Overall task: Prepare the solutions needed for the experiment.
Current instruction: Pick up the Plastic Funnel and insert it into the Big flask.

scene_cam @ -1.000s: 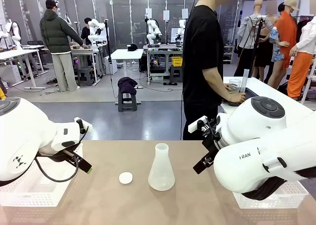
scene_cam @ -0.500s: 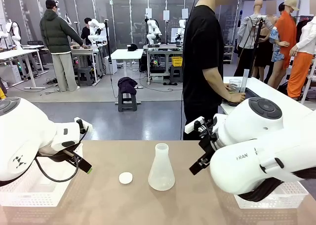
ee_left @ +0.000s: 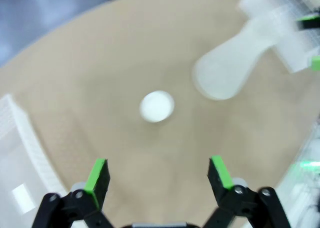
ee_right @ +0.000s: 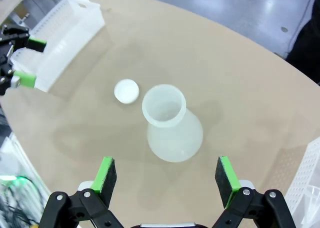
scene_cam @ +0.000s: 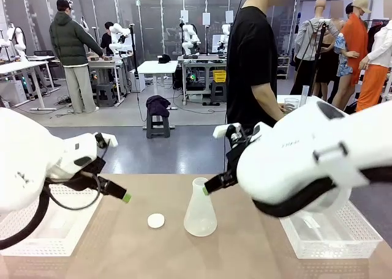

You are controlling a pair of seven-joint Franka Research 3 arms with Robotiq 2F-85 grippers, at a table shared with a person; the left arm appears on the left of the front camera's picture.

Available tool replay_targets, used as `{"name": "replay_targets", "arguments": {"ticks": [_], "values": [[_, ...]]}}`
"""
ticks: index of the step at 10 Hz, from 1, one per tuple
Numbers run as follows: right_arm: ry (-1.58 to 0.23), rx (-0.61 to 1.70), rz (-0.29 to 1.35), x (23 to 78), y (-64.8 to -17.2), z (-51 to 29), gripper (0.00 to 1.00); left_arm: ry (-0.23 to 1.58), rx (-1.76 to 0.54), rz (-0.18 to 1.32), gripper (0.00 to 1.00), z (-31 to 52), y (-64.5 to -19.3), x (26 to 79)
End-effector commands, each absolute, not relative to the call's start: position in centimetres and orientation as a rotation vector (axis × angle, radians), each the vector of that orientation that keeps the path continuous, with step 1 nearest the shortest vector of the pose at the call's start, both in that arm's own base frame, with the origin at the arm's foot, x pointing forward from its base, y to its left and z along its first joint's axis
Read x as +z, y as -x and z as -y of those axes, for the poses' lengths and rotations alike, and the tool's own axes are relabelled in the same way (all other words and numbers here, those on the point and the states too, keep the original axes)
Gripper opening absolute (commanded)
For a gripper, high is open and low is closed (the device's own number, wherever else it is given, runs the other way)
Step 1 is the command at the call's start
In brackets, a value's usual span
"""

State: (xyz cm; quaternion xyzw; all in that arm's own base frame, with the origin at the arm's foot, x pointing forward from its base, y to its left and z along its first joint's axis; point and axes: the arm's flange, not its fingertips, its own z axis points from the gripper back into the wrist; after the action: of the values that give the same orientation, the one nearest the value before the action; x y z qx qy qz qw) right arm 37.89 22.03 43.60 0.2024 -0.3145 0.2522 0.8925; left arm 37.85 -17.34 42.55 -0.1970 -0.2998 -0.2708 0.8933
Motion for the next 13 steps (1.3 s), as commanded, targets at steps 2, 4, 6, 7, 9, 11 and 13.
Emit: {"name": "replay_targets", "arguments": {"ticks": [2, 4, 6, 7, 9, 11, 13], "values": [[-0.682, 0.355, 0.613, 43.7, -40.2, -19.0, 1.0, 0.783, -0.526, 0.603, 1.0, 13.2, -38.1, 45.3], [-0.903, 0.233, 0.458, 45.2, -40.3, -17.7, 1.0, 0.987, -0.466, 0.552, 1.0, 11.4, -38.0, 46.5], [-1.165, 0.137, 0.405, 46.8, -40.1, -15.8, 1.0, 1.094, -0.387, 0.517, 1.0, 10.9, -38.7, 46.3], [-1.225, 0.042, 0.392, 47.2, -40.4, -14.7, 1.0, 1.126, -0.366, 0.509, 1.0, 10.8, -39.0, 46.2], [-1.322, -0.045, 0.371, 47.1, -40.8, -13.2, 1.0, 1.189, -0.357, 0.486, 1.0, 10.9, -39.7, 45.9], [-1.328, -0.054, 0.388, 46.8, -40.9, -12.7, 1.0, 1.236, -0.365, 0.488, 1.0, 11.0, -40.0, 45.6], [-1.114, -0.025, 0.542, 46.9, -39.8, -13.1, 1.0, 1.237, -0.391, 0.512, 1.0, 11.3, -40.1, 45.3]]}}
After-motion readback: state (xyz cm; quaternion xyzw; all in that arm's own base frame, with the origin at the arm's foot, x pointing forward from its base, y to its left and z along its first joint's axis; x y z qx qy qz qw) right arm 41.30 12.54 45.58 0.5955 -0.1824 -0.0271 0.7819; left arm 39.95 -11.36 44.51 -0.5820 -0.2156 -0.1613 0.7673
